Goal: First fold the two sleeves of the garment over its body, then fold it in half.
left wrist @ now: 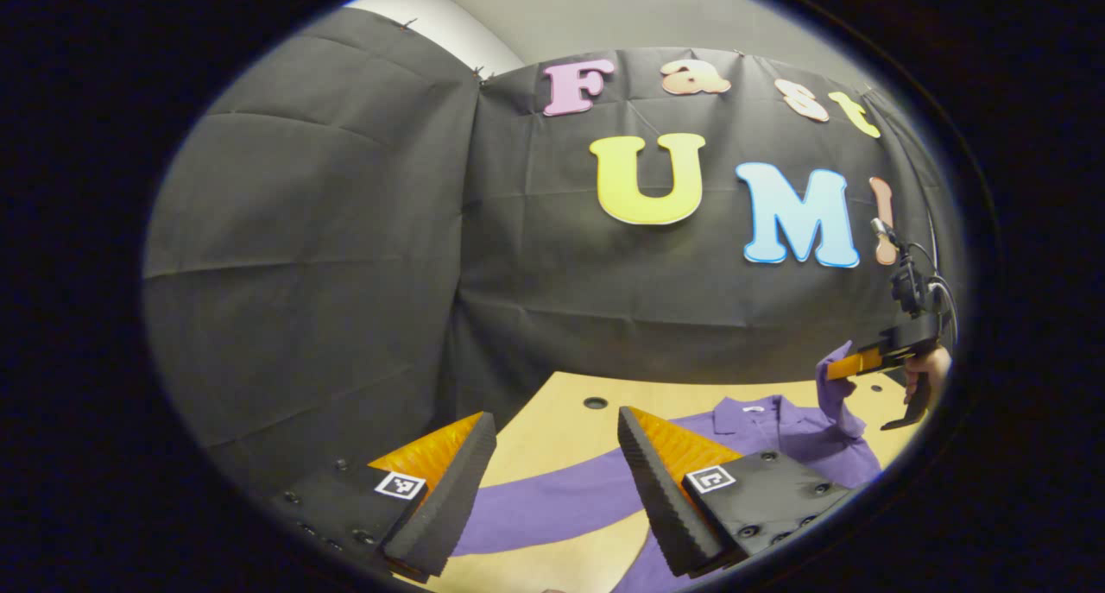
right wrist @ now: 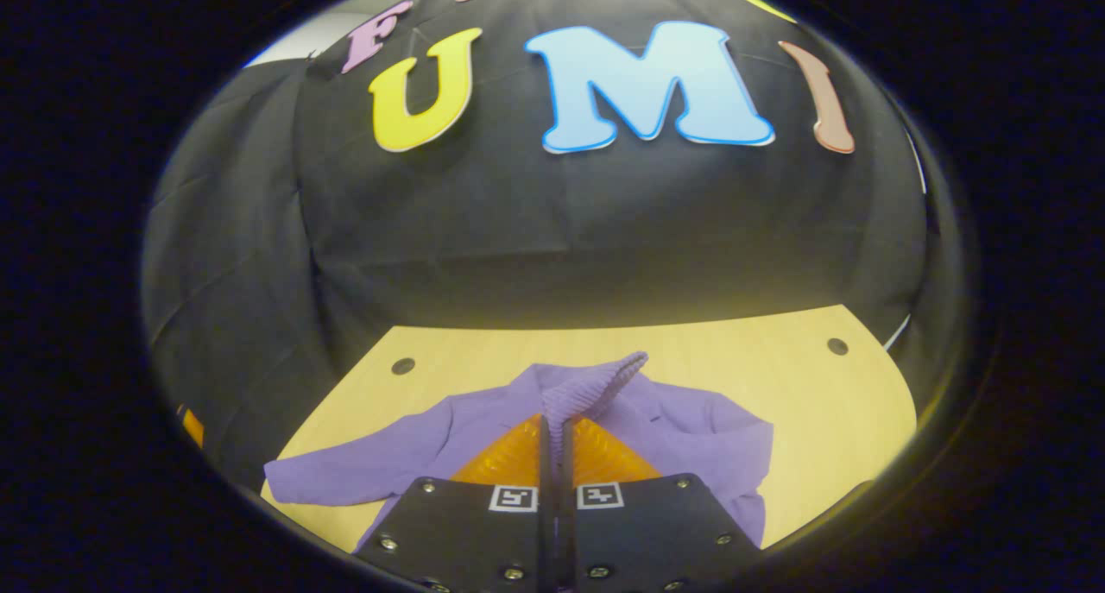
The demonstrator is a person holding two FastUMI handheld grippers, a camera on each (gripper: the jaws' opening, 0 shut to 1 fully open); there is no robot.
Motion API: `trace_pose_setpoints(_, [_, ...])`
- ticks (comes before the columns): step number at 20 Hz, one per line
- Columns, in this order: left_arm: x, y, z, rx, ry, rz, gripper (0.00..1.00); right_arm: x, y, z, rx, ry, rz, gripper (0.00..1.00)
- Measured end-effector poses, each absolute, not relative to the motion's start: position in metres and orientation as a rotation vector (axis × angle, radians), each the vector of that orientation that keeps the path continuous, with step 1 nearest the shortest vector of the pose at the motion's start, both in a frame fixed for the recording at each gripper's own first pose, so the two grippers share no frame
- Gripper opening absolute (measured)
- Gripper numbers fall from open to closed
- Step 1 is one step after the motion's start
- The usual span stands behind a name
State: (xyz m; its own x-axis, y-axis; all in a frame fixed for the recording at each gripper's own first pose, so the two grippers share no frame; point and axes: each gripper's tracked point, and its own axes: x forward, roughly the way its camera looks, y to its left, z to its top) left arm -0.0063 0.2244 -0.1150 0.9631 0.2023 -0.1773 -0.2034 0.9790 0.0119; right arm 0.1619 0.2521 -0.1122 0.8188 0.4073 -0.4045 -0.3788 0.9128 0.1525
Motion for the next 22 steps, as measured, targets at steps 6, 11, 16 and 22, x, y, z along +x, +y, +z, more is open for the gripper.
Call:
trace_pose_setpoints(6, [-0.028,0.238,-0.136,-0.026,0.226,0.272,0.96,0.162,0.308,-0.172,-0.089,0.545,0.466,0.03])
trace_pose_setpoints(11, [-0.041,0.242,-0.149,-0.035,0.268,0.3,0.94,0.166,0.336,-0.206,-0.108,0.611,0.478,0.05])
trace_pose_setpoints(16, [-0.045,0.251,-0.16,-0.04,0.287,0.318,0.94,0.156,0.352,-0.202,-0.081,0.598,0.532,0.21])
trace_pose_setpoints(22, [-0.038,0.261,-0.182,-0.048,0.306,0.359,0.94,0.144,0.336,-0.167,-0.072,0.518,0.508,0.94])
